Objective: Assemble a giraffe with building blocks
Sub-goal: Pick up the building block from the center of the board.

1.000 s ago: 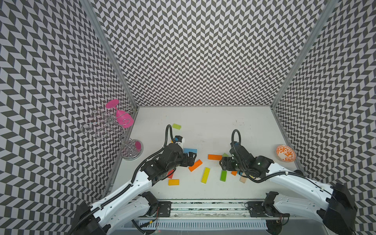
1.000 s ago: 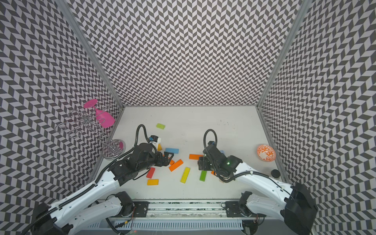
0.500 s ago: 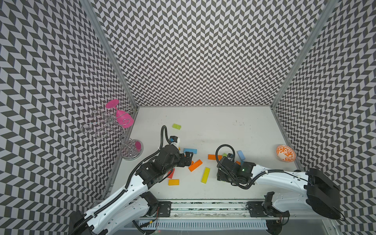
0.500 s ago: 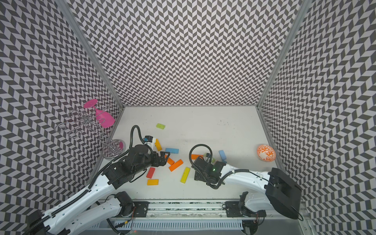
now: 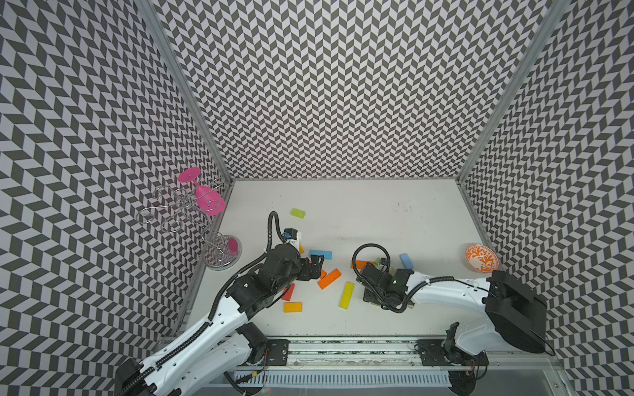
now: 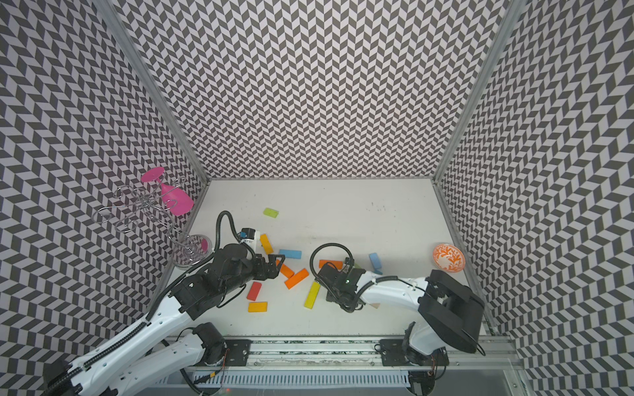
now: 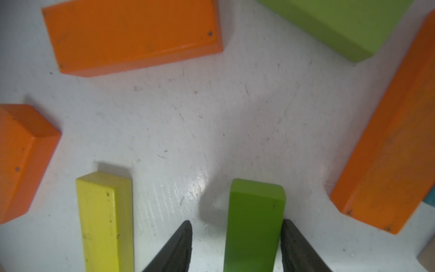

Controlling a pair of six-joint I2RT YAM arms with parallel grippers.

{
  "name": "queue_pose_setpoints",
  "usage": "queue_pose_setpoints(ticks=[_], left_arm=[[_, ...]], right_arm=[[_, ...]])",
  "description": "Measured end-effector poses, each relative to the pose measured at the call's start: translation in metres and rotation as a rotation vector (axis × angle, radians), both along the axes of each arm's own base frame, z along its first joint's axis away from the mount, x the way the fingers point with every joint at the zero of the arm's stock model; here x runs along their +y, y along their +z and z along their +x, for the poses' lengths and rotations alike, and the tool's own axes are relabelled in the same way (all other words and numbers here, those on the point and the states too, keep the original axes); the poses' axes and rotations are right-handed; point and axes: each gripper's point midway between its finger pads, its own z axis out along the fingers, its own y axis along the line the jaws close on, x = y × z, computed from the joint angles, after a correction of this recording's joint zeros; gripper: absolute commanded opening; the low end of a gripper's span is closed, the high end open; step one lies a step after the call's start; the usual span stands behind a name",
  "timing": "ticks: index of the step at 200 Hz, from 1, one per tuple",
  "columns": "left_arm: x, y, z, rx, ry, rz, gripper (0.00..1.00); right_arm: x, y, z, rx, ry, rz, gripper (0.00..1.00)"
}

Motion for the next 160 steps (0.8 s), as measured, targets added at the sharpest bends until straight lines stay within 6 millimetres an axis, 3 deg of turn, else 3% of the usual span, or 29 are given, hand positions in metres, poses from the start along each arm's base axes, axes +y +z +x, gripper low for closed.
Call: queue_pose_setpoints(ticks=[107, 125, 146, 160], left_arm=[[-0.0018, -0.0032, -0.0005, 0.005, -0.01, -0.009, 0.95], [-0.0025, -0.0033, -0.0005, 0.004, -0.013, -0.012, 0.95], [-0.0027, -0.0047, -0.0005, 0.005, -0.013, -0.012, 0.95], [-0.0023, -0.0054, -0.0003, 0.005, -0.012, -0.012, 0.95]], right_arm=[[-0.0033, 0.0021, 0.0017, 0.006, -0.03, -0.027, 0.29], [-0.0039, 0.0022, 0.0026, 0.007, -0.034, -0.031, 0.3], [-0.0035, 0.0013, 0.004, 0.009, -0.034, -0.042, 0.46], [-0.0036, -0.0022, 0.0041, 0.016, -0.033, -0.055, 0.46]])
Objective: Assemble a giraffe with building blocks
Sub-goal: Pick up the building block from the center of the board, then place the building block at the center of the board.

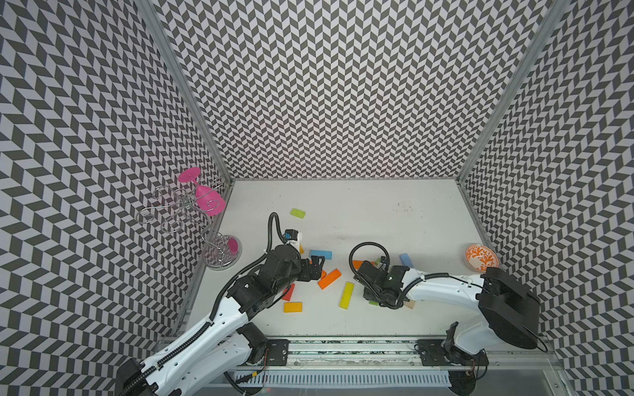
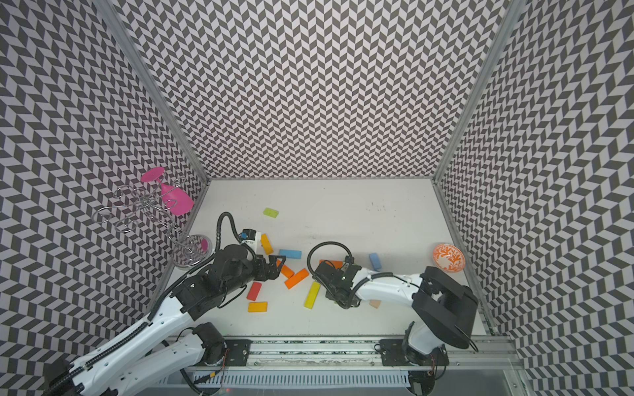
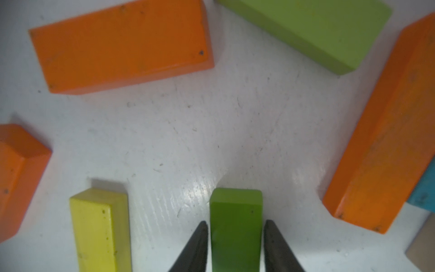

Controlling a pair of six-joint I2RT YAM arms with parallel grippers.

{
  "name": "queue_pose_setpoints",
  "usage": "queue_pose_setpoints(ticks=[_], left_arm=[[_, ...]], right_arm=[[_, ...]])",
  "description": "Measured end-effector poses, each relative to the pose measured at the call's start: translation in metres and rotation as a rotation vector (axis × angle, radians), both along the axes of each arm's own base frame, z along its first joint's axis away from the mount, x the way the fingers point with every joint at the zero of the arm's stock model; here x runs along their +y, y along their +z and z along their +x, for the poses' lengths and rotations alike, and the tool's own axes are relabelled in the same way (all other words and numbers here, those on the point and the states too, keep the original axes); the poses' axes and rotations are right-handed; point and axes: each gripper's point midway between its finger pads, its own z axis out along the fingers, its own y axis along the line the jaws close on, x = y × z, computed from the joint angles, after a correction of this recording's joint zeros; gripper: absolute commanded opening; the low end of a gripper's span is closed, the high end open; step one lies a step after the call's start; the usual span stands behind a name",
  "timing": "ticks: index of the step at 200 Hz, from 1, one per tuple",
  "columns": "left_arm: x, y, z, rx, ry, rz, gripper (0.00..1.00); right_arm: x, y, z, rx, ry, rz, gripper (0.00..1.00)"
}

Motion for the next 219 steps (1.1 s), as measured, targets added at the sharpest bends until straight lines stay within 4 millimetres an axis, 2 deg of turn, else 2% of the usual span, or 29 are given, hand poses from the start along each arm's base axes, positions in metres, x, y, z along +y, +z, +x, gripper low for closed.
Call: queue_pose_setpoints(ticks=[18, 53, 82, 102, 119, 141, 155, 173, 194, 219], left_arm=[[0.0, 0.0, 0.0, 0.0, 0.0, 0.0, 0.95], [0.0, 0.001, 0.0, -0.004, 0.0, -0.004, 0.95], [0.0, 0.003, 0.0, -0.011, 0.0, -0.01, 0.95], [0.0, 0.004, 0.0, -0.013, 0.0, -0.011, 0.95], [-0.002, 0.005, 0.001, -0.017, -0.003, -0.016, 0.95], [-0.005, 0.006, 0.003, -0.021, -0.01, -0.026, 0.95], [-0.007, 0.006, 0.004, -0.02, -0.015, -0.029, 0.95], [-0.011, 0.005, 0.006, -0.018, -0.023, -0.036, 0.95], [-0.015, 0.003, 0.008, -0.012, -0.031, -0.037, 0.95], [-0.019, -0.003, 0.011, 0.0, -0.035, -0.031, 0.95]], right_arm=[[0.001, -0.001, 0.002, 0.002, 0.003, -0.013, 0.41], [0.002, 0.0, 0.003, -0.001, 0.009, -0.022, 0.23], [-0.001, 0.004, 0.004, 0.006, -0.001, -0.036, 0.21], [0.001, 0.02, 0.015, -0.017, -0.033, -0.031, 0.21], [0.004, 0.05, 0.042, -0.072, -0.095, 0.011, 0.2], [0.003, 0.101, 0.097, -0.19, -0.221, 0.115, 0.19], [-0.009, 0.13, 0.132, -0.257, -0.315, 0.169, 0.19], [-0.029, 0.155, 0.171, -0.312, -0.427, 0.211, 0.19], [-0.044, 0.162, 0.216, -0.334, -0.53, 0.242, 0.2], [-0.05, 0.14, 0.255, -0.271, -0.603, 0.268, 0.2]])
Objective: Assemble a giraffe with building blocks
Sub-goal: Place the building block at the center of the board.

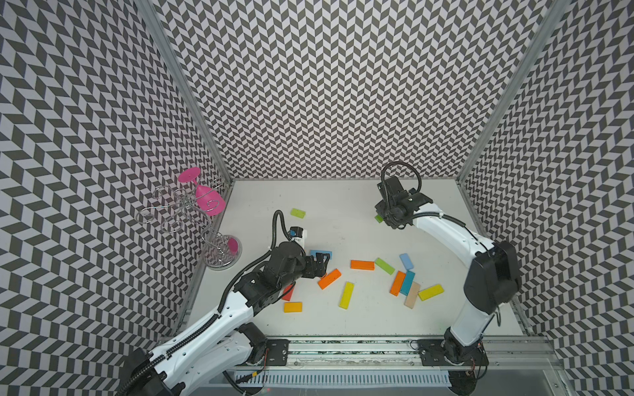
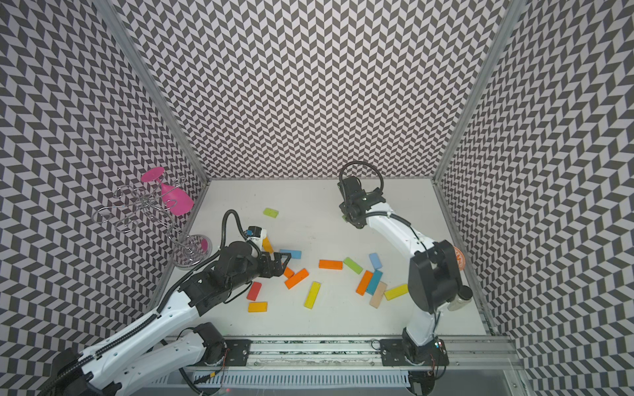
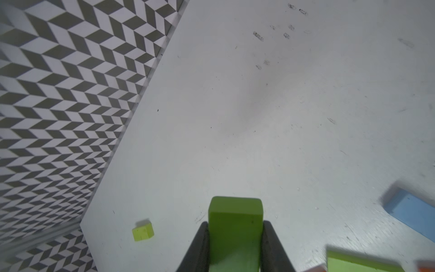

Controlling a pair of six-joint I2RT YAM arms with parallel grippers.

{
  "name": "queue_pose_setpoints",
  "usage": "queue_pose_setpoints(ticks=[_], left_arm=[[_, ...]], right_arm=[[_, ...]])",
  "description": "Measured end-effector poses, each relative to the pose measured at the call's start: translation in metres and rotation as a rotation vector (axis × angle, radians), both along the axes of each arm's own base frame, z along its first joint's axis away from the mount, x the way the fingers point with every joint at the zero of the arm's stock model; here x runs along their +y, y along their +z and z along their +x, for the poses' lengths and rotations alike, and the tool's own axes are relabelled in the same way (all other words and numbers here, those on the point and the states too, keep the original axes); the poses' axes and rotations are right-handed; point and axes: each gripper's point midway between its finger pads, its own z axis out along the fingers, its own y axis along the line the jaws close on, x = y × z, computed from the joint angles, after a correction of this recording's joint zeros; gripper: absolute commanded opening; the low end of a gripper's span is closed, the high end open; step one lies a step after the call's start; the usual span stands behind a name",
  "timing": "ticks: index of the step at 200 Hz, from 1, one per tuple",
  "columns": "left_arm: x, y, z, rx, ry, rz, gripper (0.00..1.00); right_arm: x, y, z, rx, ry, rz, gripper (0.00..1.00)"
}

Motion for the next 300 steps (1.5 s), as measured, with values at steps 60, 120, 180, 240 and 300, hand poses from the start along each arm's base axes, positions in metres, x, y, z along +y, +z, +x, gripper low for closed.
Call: queue_pose_setpoints(ticks=[60, 120, 180, 240, 300], left_arm=[[-0.009, -0.02, 0.006, 0.045, -0.017, 0.034, 0.95], [-0.013, -0.026, 0.01, 0.054, -0.025, 0.043, 0.95], [-0.012, -0.021, 0.015, 0.032, -0.019, 0.032, 0.95], [-0.01, -0.021, 0.019, 0.028, -0.018, 0.021, 0.95], [-0.005, -0.026, 0.02, 0.037, -0.015, 0.025, 0.95]], right_arm=[[-0.008, -0.077, 0.039, 0.18, -0.097, 0.109, 0.22], [0.005, -0.102, 0.065, 0.21, -0.188, 0.196, 0.24], [0.003, -0.102, 0.078, 0.206, -0.306, 0.219, 0.28], [-0.008, -0.119, 0.067, 0.257, -0.412, 0.196, 0.33], [-0.012, -0.125, 0.064, 0.271, -0.459, 0.188, 0.53]])
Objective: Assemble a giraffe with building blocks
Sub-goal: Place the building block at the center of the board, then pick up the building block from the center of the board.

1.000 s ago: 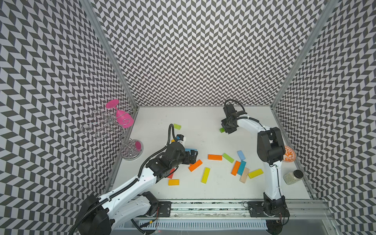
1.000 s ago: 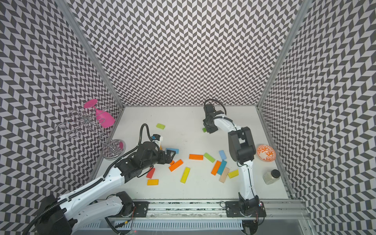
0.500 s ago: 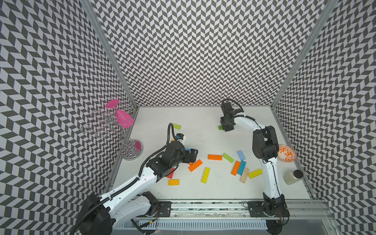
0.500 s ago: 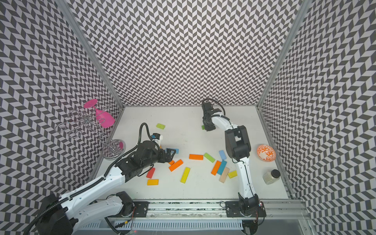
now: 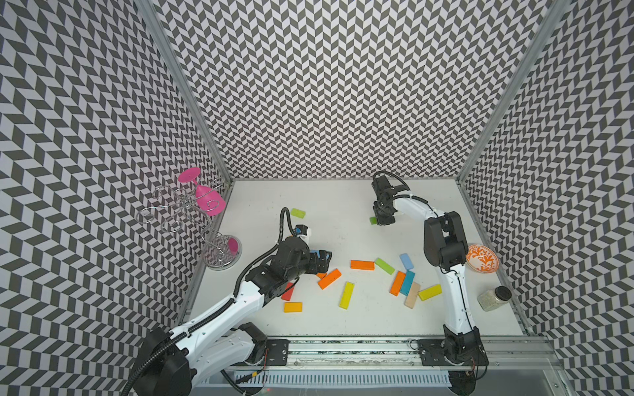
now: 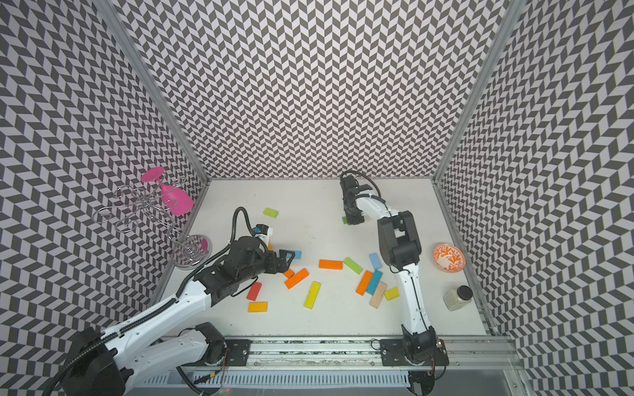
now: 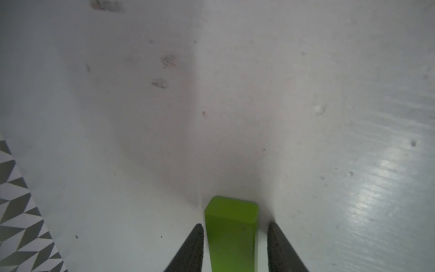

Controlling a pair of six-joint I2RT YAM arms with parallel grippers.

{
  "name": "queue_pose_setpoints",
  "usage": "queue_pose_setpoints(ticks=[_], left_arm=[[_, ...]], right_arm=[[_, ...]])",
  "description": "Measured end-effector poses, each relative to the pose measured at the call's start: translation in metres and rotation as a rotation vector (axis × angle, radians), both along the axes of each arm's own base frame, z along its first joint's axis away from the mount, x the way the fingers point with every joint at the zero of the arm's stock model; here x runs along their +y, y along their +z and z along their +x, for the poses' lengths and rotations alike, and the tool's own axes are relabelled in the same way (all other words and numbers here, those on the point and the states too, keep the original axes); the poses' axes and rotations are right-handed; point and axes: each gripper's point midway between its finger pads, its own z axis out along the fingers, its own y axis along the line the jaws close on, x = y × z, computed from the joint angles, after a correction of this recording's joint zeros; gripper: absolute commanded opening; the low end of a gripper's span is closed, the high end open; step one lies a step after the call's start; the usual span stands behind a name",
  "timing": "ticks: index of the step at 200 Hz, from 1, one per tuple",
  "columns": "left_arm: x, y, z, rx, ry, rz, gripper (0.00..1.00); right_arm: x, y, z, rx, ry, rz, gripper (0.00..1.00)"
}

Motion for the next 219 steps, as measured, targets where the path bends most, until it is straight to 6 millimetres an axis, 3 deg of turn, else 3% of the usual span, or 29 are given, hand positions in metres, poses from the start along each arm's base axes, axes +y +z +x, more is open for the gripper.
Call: queue_pose_setpoints(ticks=[54, 90, 115, 141, 173, 192, 219], left_arm=[[-0.002, 0.001, -0.001, -0.001, -0.011, -0.005, 0.95], [-0.003, 0.001, -0.001, 0.0, -0.017, -0.01, 0.95], [-0.004, 0.001, -0.002, 0.003, -0.026, -0.015, 0.96], [-0.005, 0.005, -0.003, -0.004, -0.029, -0.024, 0.97], [-0.005, 0.016, -0.005, -0.031, -0.032, -0.051, 1.0], [-0.004, 0.024, -0.006, -0.051, -0.032, -0.07, 1.0], [-0.002, 0.034, -0.009, -0.079, -0.032, -0.09, 1.0]], right_arm=[[-0.001, 0.002, 0.003, -0.012, -0.003, -0.008, 0.65], [-0.003, 0.006, 0.004, -0.025, 0.018, -0.028, 0.8], [-0.004, 0.017, 0.005, -0.049, 0.051, -0.053, 0.99], [0.0, 0.055, 0.007, -0.125, 0.108, -0.077, 0.99], [0.012, 0.126, -0.003, -0.265, 0.214, -0.104, 0.99], [0.018, 0.167, -0.019, -0.354, 0.289, -0.141, 0.99], [0.024, 0.206, -0.054, -0.462, 0.432, -0.223, 1.0]])
